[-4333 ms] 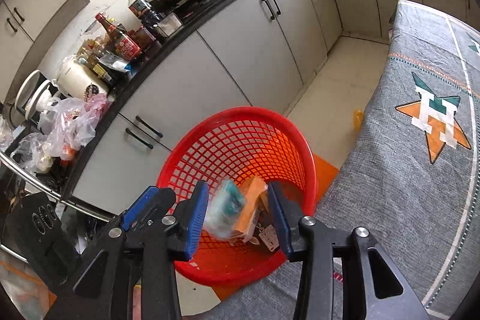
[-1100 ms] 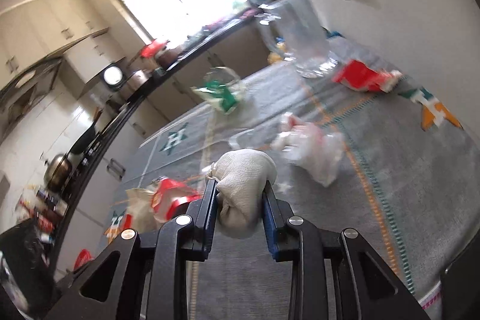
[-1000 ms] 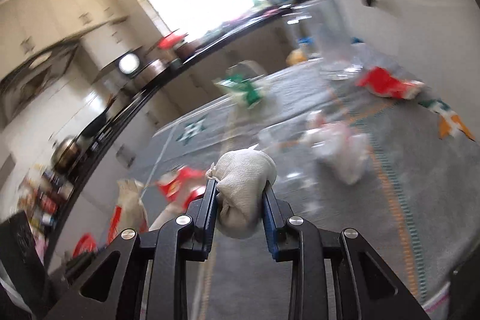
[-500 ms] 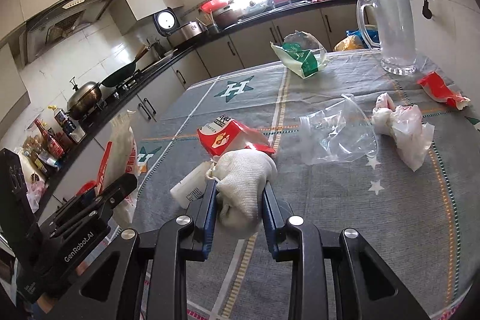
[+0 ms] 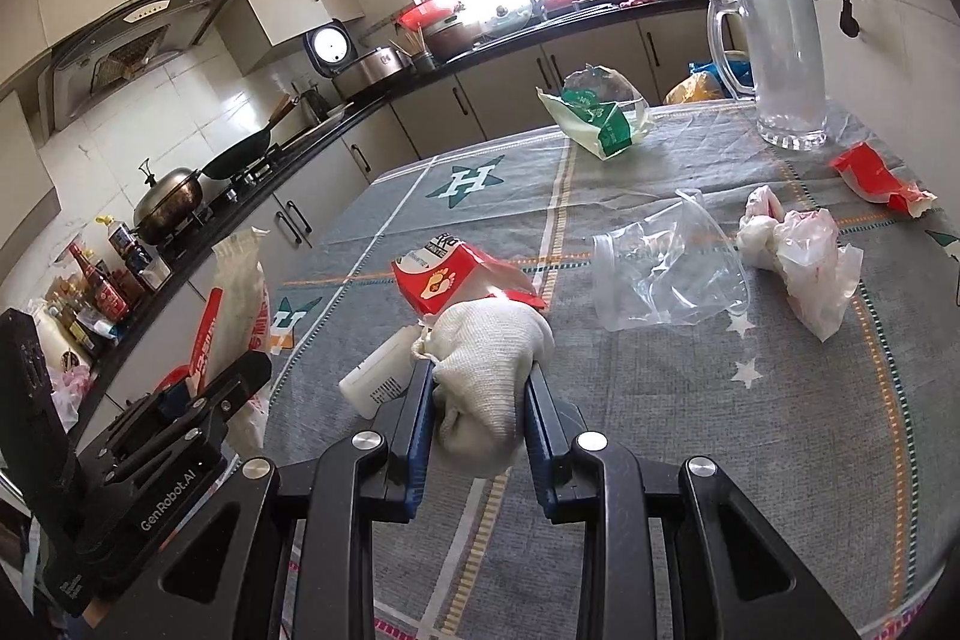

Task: Collect trash
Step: 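Carry the wet-wipe pack and cloth bundle to the red basket and release both, then move both tools back over the table toward the bottle and carton, then grasp the white bottle with the left tool while the right tool grasps the red-white carton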

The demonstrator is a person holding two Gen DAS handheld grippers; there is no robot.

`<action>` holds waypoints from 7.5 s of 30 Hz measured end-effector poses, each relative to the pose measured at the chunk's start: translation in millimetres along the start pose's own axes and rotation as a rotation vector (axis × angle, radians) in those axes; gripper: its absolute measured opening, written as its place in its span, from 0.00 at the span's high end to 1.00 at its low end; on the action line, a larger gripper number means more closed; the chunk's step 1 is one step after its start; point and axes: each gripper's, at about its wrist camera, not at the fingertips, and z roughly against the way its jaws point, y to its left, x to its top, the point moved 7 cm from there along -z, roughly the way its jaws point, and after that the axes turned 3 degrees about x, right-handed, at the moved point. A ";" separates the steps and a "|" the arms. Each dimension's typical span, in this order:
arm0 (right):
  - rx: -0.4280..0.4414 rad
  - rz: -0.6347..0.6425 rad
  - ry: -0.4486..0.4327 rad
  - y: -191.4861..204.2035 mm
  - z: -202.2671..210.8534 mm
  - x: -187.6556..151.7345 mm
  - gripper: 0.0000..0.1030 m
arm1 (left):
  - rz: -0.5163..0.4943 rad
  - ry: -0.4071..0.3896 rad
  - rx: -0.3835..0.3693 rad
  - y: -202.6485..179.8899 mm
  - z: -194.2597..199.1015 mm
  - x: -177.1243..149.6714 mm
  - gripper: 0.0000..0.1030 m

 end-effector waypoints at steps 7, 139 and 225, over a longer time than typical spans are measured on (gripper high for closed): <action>0.009 0.004 -0.008 3.6 2.5 0.6 0.71 | 0.003 0.000 0.012 1.9 -0.5 0.3 0.61; 0.300 0.273 0.317 343.5 -159.4 -68.5 0.57 | 0.510 0.078 0.285 358.7 74.0 -95.6 0.53; 0.168 -0.442 0.205 -23.0 -89.2 14.8 0.48 | 0.067 0.315 -0.152 35.5 -63.0 -27.3 0.72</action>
